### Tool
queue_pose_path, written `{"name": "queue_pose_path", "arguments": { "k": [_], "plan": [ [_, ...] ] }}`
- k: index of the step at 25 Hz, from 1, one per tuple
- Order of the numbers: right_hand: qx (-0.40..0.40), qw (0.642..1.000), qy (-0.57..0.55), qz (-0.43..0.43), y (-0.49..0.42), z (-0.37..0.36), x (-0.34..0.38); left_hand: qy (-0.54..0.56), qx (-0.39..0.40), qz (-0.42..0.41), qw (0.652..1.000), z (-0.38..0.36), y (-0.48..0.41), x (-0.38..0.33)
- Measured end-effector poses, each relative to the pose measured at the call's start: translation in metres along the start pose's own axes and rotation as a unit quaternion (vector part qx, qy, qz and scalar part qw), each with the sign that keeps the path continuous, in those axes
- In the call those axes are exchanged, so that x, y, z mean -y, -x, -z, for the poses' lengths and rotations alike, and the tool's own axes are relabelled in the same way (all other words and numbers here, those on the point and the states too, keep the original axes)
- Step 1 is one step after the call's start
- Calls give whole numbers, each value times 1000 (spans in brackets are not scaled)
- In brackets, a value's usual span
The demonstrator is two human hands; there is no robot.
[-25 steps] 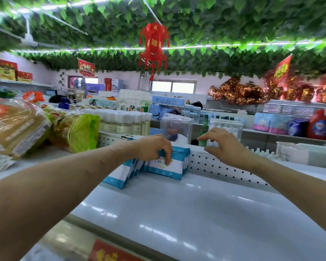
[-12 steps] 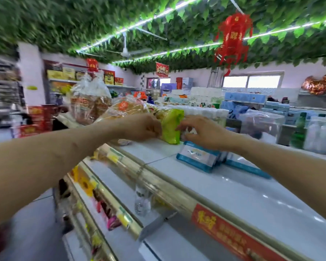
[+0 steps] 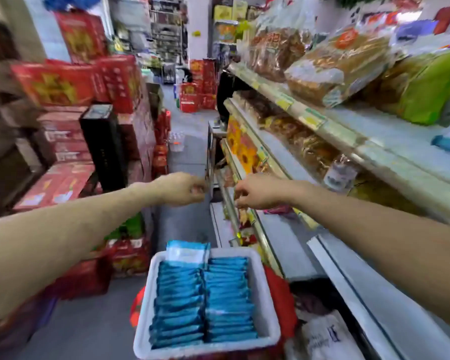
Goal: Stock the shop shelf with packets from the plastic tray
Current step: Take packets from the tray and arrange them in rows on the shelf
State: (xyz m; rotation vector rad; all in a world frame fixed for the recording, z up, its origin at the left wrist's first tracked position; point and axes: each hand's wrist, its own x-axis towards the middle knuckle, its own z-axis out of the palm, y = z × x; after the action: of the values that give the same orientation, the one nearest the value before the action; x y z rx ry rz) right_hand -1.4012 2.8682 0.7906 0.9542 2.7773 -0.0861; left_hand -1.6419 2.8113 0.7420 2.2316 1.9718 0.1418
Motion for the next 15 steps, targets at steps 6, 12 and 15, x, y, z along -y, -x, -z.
{"name": "queue_pose_path", "arguments": {
  "k": [6, 12, 15],
  "plan": [
    [104, 989, -108, 16, -25, -146, 45, 31, 148, -2, 988, -126, 63, 47],
    [113, 979, -170, -19, -8, -195, 52, -27, 134, -48, 989, -157, 47, 34],
    [147, 971, -186, 14, 11, -207, 47, -32, 129, -56, 990, -165, 42, 35]
  ]
}}
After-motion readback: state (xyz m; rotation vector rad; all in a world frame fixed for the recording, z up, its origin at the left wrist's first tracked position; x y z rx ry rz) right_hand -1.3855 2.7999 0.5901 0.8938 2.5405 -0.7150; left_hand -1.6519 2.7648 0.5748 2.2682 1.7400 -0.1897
